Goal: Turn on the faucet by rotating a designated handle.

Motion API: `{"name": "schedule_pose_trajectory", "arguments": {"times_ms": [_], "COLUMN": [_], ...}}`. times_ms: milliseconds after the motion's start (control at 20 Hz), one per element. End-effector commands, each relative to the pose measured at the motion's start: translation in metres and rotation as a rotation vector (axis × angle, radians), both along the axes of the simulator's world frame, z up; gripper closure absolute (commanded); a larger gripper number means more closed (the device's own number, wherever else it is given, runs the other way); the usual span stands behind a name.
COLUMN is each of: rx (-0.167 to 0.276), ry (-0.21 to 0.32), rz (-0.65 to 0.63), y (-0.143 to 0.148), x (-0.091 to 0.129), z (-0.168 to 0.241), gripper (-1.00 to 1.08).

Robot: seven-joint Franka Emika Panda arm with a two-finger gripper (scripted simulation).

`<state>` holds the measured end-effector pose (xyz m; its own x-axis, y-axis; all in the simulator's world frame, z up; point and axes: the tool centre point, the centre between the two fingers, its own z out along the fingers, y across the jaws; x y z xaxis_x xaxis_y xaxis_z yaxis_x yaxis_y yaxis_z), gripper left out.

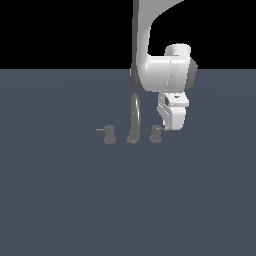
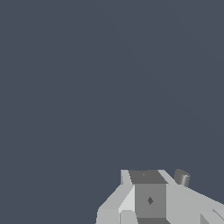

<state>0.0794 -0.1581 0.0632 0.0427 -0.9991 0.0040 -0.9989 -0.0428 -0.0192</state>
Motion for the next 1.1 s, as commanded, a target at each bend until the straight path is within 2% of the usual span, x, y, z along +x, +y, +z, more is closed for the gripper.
{"name": "schedule_pose_trajectory", "arguments": {"times_ms": [0, 450, 550, 1050], "rx": [0.004, 0.003, -0.003, 0.002], "ry": [0.014, 0.019, 0.007, 0.017], "rz": [-0.002, -0.005, -0.014, -0.007], "y": [0.001, 0.002, -0.006, 0.028], "x": [-0.012, -0.040, -0.033, -0.057], "z": [0.000, 0.000, -0.001, 0.000], "gripper": [1.08, 1.08, 1.08, 1.08]}}
